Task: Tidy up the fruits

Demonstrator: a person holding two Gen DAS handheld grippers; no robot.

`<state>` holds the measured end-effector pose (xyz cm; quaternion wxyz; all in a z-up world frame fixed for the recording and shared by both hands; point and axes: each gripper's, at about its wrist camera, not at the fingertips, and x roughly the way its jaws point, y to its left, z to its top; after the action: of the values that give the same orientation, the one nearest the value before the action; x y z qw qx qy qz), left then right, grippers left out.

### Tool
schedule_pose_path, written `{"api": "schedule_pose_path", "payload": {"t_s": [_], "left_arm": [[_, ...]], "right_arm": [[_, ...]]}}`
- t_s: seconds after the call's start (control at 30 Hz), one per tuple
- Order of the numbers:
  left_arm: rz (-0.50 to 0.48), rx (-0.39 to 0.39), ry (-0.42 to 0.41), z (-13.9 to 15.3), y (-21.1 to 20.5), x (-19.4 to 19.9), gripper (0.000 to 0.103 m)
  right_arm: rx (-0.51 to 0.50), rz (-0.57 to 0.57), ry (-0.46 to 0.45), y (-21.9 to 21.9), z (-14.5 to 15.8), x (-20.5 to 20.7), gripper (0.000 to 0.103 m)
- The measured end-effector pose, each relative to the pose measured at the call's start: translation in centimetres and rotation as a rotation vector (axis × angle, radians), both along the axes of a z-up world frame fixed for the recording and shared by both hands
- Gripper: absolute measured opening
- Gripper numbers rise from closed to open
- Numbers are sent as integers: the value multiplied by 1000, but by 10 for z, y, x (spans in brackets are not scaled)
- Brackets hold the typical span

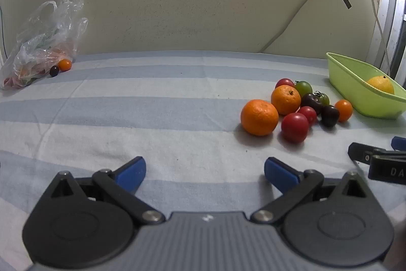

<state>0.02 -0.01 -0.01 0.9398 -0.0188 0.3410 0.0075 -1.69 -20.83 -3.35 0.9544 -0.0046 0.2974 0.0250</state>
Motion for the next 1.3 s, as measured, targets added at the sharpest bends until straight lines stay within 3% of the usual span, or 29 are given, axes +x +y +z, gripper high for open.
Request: {"api": "schedule_pose_path", "payload": {"t_s": [0.53,0.83,0.97,1.07,1.17,1.3], "left_arm": [[-6,43,-8,-1,-8,-5,103],[-94,19,-2,1,3,-19,103],[-94,-18,-17,3,9,-24,103],[-86,-44,-82,10,17,-29,103],[-122,1,-149,18,19,-26,103],[-131,3,-111,23,23,-7,103]], "right_arm": [[2,-6,6,3,1,2,103],[4,39,23,2,0,-13,103],[4,82,9,0,0,-22,103],[23,123,-24,-6,0,-33,103],[74,97,-88,-14,3,-44,103],[40,93,-111,-10,7,-45,98]]}}
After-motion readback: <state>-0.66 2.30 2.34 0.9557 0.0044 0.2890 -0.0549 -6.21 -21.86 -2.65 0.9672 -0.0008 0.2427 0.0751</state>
